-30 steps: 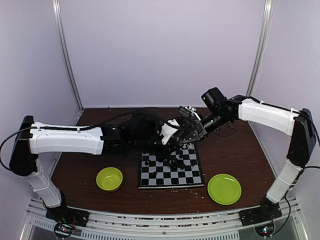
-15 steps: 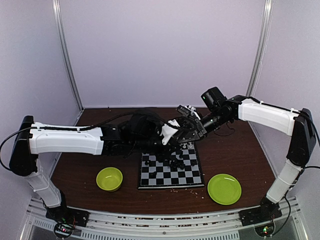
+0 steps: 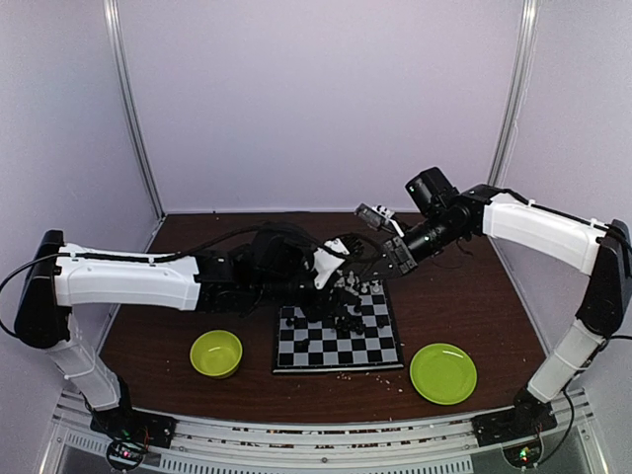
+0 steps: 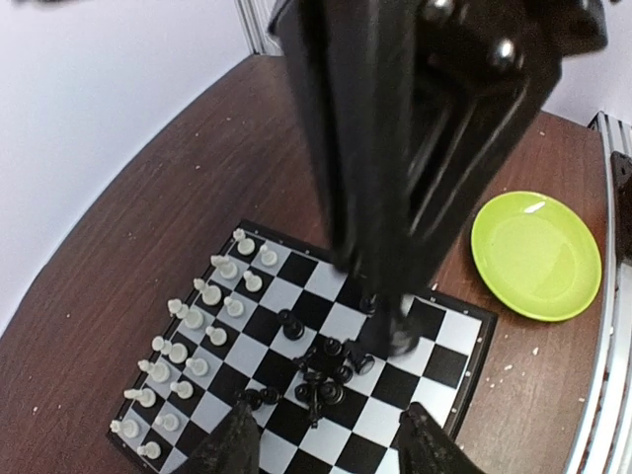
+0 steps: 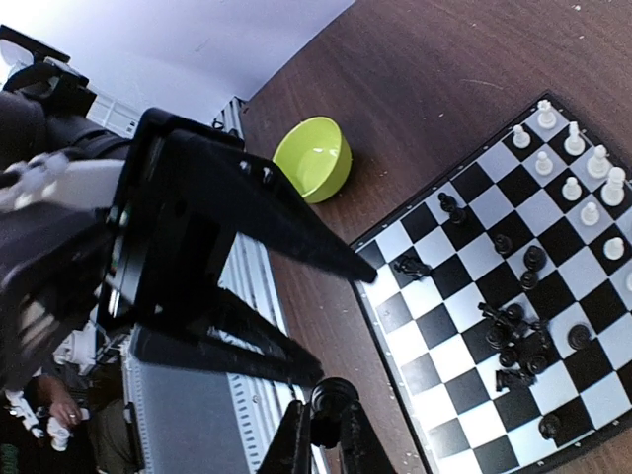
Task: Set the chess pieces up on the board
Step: Pass from the left arm to the right, then place the rook at a8.
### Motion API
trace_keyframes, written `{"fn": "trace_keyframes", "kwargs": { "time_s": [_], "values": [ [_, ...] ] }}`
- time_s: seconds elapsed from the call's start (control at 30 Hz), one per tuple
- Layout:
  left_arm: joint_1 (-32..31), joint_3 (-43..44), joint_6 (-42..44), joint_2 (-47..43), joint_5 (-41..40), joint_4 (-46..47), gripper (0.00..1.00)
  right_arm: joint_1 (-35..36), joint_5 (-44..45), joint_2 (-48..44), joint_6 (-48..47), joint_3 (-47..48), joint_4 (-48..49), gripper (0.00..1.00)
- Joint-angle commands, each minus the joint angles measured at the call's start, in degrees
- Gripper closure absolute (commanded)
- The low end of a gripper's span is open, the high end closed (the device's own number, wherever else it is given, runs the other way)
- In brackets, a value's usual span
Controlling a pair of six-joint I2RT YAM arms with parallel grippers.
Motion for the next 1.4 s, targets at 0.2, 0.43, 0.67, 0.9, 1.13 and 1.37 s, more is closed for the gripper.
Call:
{"fn": "trace_keyframes", "kwargs": {
  "time_s": [0.2,0.43,0.67,0.9,1.13,1.37],
  "values": [
    [-0.2,-14.7,-7.2,-12.0,-9.2,6.4,0.46,1.4,22.4,-17.0,-16.9,-20.1,7.8,0.97],
    [-0.1,-18.7,-13.5,-14.5,-16.4,8.1,0.41,5.3,30.8,-20.3,-22.8,-31.6,15.3,0.96],
    [-0.1,-18.2,-15.3,-14.6,-17.4,7.6,0.41,7.2,33.1,-14.8,-26.2,-32.1,15.5,0.96],
    [-0.1,-18.5,-16.3,-14.5,-17.8,7.3,0.41,9.1,33.5,-11.9,-27.2,-31.4,14.9,0.96],
    [-0.1,-19.2,-16.3,-14.2,-18.8,7.9,0.41,9.4,34.2,-8.5,-27.3,-30.4,14.0,0.95],
    [-0.1,-19.4,-16.4,-13.2,-18.8,8.5,0.41,9.7,34.6,-6.3,-27.1,-29.1,13.3,0.95]
  ]
}}
